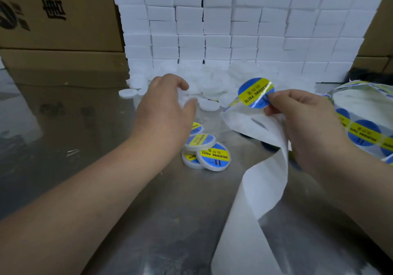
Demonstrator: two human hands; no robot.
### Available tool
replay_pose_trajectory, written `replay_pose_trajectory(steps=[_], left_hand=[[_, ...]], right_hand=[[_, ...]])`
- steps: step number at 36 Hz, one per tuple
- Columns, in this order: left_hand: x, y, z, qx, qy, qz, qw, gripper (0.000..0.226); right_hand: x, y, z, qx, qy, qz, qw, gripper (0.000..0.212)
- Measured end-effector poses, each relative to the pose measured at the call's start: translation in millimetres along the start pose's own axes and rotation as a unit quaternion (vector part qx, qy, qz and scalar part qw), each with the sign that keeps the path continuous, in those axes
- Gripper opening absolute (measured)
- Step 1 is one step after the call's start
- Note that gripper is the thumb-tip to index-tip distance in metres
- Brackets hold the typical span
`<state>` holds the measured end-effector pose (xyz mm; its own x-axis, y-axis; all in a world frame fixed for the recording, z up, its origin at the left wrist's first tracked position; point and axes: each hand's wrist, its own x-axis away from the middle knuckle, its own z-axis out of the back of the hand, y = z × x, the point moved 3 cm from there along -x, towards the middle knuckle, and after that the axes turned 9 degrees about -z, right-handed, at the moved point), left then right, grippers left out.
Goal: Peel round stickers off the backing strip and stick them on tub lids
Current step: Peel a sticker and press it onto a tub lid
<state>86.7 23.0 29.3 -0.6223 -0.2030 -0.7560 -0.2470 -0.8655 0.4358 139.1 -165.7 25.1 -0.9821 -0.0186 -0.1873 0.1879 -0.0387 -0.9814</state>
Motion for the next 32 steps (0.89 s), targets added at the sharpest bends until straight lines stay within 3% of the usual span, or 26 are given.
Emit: replay_pose_trajectory(steps=[3, 8, 14, 18, 22, 32], left_hand=[[0, 4, 4, 0.184, 0.056, 0.042, 0.98, 0.014], [4, 7, -2, 0.37, 0.042, 0.103, 0.922, 0.026], [2, 6, -8, 0.451, -0.009, 0.177, 0.875, 0.026], [3, 10, -11, 0.554, -0.072, 0.238, 0.794, 0.028], [3, 12, -11, 0.626, -0.077, 0.267, 0.728, 0.028], [6, 16, -12, 0.666, -0.102, 0.252, 0.694, 0.026]], right_hand=[[2, 0, -3, 0.0, -0.028, 0.013, 1.0, 0.033], [15, 5, -21, 0.054, -0.179, 0.022, 0.982, 0.037], [20, 3, -24, 0.044, -0.263, 0.044, 0.963, 0.019], [17, 3, -23, 0.019, -0.271, 0.042, 0.961, 0.018], [17, 4, -23, 0.015, -0.28, 0.042, 0.959, 0.021], [21, 5, -25, 0.042, -0.325, 0.04, 0.944, 0.029]])
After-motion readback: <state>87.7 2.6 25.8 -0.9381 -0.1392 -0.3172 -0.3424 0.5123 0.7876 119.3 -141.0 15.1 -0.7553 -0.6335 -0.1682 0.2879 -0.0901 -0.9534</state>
